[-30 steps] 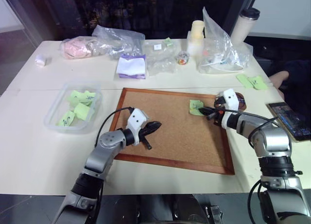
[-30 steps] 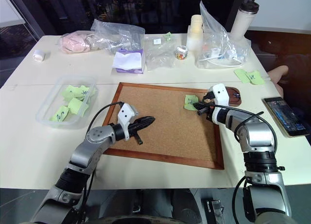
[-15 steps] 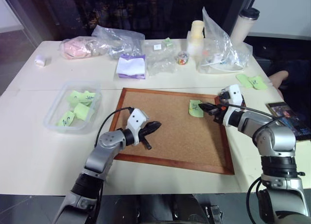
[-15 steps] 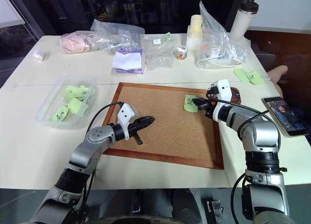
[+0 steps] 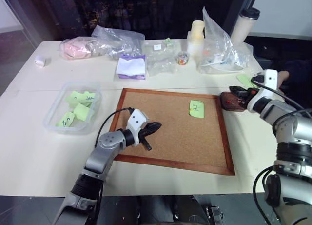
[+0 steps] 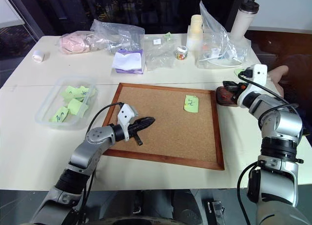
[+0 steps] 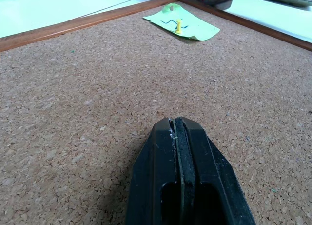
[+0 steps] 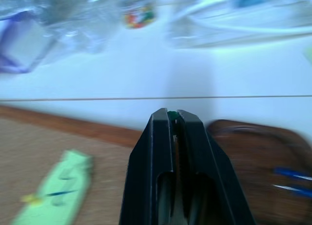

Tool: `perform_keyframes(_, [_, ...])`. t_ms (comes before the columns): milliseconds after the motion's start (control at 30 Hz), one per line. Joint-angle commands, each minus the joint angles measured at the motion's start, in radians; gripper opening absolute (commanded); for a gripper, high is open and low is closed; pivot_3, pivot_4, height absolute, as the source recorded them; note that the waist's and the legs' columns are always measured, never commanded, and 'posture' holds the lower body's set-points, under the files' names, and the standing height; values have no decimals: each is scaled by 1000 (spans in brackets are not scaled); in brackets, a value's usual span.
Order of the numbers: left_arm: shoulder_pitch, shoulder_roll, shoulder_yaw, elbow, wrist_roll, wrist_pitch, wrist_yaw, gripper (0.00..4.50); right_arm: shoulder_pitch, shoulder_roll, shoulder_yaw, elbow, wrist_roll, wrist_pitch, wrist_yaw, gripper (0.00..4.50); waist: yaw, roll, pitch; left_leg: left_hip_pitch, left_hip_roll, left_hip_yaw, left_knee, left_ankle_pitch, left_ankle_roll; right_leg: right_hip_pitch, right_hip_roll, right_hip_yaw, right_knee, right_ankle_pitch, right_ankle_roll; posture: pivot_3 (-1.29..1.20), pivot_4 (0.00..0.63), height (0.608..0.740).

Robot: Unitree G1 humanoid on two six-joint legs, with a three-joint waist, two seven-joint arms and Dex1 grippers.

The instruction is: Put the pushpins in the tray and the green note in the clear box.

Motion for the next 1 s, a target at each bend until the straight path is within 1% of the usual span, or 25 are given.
perform_keyframes(33, [32,11,-26,40,22,29,-2,0,-33,-10,-2,45,-17,-45,-6,66,1,0,0,0,0,0,0,0,0,0,0,0,0,0,0,0,150,740])
perform_keyframes(233, [33,8,-27,38,22,31,1,0,-32,-5,20,149,-67,-138,-22,66,1,0,0,0,0,0,0,0,0,0,0,0,0,0,0,0,150,740])
perform_keyframes(333, [33,10,-28,37,23,32,0,0,-45,-7,14,189,-69,-160,-29,1024,0,0,0,0,0,1,0,0,0,0,0,0,0,0,0,0,150,740])
perform_keyframes(400, [33,11,-27,36,22,32,-1,0,-51,-8,17,201,-72,-169,-30,1939,0,0,0,0,0,1,0,0,0,0,0,0,0,0,0,0,150,740])
perform_keyframes(433, [34,12,-27,36,22,32,-1,0,-53,-9,19,205,-74,-172,-30,2518,0,1,0,0,0,1,0,0,0,0,0,0,0,0,0,0,150,740])
perform_keyframes(533, [32,11,-26,38,22,31,-1,0,-56,-10,28,210,-80,-182,-27,4061,1,1,0,0,0,1,0,0,0,0,0,0,0,0,0,0,150,740])
perform_keyframes(567, [31,11,-26,39,22,31,-1,0,-57,-9,28,209,-78,-181,-27,4447,1,1,0,0,0,1,0,0,0,0,0,0,0,0,0,0,150,740])
perform_keyframes(733, [35,11,-27,35,23,31,0,0,-46,-8,32,150,-66,-154,-10,4447,1,1,0,0,0,1,0,0,0,0,0,0,0,0,0,0,150,740])
perform_keyframes(833, [35,12,-27,36,23,30,0,0,-17,-2,55,35,-35,-100,39,4447,0,1,0,0,0,0,0,0,0,0,0,0,0,0,0,0,150,740])
perform_keyframes(933, [35,11,-26,36,23,30,1,0,81,9,149,-231,16,-34,139,4447,2,1,-1,0,1,0,0,0,0,0,0,0,0,0,0,0,150,740])
perform_keyframes(1000, [34,11,-26,38,24,28,0,0,120,17,189,-331,28,-2,156,4447,1,1,-1,0,1,-1,0,0,0,0,0,0,0,0,0,0,150,740])
